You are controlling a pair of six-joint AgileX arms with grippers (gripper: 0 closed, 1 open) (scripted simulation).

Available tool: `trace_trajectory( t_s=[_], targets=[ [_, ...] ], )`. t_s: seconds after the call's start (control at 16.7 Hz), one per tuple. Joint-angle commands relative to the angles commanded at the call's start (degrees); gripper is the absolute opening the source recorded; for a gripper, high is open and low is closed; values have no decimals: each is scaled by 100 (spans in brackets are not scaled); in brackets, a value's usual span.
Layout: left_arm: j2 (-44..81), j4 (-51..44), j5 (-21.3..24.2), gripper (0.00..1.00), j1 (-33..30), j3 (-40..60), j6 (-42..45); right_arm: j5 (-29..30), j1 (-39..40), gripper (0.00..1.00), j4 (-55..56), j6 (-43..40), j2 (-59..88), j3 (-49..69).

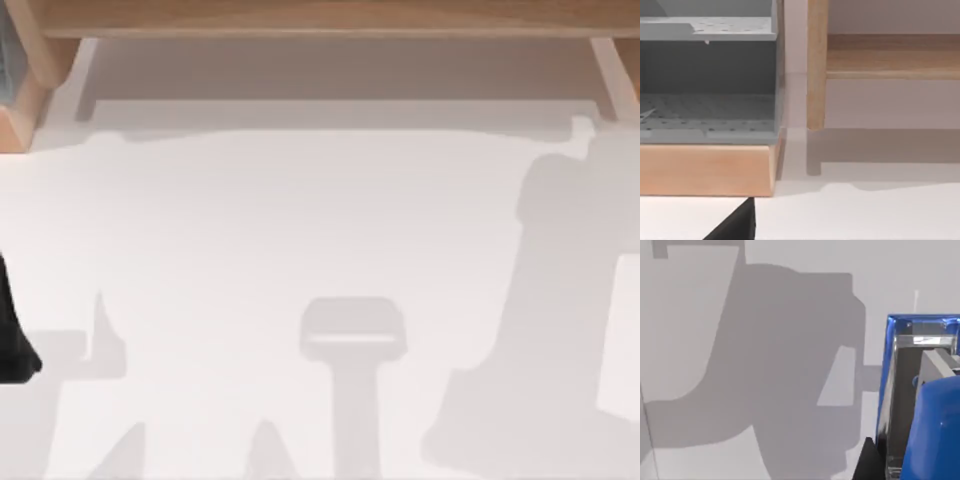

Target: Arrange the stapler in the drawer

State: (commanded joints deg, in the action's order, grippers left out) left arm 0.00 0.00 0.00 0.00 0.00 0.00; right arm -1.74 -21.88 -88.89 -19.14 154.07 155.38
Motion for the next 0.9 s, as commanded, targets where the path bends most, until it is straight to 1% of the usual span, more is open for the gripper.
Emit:
trace_trajectory(
  t_s=[0.36,0.54,0.66,0.9],
  targets=[
    [0,0,0,100,0,0,0,144,-225,0,-286,661,-693,851],
    [0,0,0,100,0,0,0,191,-265,0,-373,843,-726,911],
    [0,0,0,100,0,0,0,131,-185,0,-301,781,-729,761],
    [0,0,0,100,0,0,0,-40,-44,0,60,360,-579,138]
  ],
)
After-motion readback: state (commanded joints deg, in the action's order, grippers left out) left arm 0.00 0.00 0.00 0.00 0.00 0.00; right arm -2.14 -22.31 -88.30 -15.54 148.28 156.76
